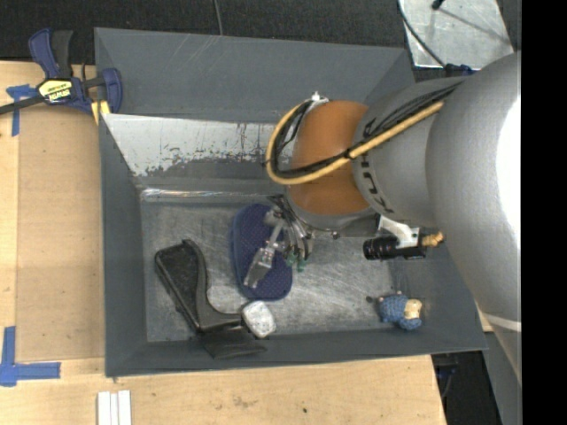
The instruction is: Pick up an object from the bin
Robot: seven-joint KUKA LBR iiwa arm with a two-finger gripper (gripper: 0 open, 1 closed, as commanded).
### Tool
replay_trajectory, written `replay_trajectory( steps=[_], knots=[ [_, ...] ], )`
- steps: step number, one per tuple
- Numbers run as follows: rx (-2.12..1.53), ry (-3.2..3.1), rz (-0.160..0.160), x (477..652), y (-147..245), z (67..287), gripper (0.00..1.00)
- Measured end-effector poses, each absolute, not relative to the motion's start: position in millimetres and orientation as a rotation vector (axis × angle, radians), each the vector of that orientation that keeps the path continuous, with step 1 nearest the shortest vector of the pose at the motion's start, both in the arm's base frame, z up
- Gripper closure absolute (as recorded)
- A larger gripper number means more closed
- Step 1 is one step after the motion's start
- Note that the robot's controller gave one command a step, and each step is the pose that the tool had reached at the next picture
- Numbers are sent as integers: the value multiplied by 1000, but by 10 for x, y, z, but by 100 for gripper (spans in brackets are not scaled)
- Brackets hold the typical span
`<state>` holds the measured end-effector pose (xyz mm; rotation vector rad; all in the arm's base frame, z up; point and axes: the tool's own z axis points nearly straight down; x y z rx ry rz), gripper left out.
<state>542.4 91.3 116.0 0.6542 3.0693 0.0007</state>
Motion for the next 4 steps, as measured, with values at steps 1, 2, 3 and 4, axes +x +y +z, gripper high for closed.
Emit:
replay_trajectory(
  steps=[1, 2, 3, 4],
  knots=[
    [1012, 2967, 3, 5472, 819, 1098, 0],
    [1227, 2875, 13, 5479, 886, 799, 0],
    [1225, 2874, 14, 5487, 886, 812, 100],
    [1316, 2843, 9, 5502, 974, 2027, 100]
  ],
)
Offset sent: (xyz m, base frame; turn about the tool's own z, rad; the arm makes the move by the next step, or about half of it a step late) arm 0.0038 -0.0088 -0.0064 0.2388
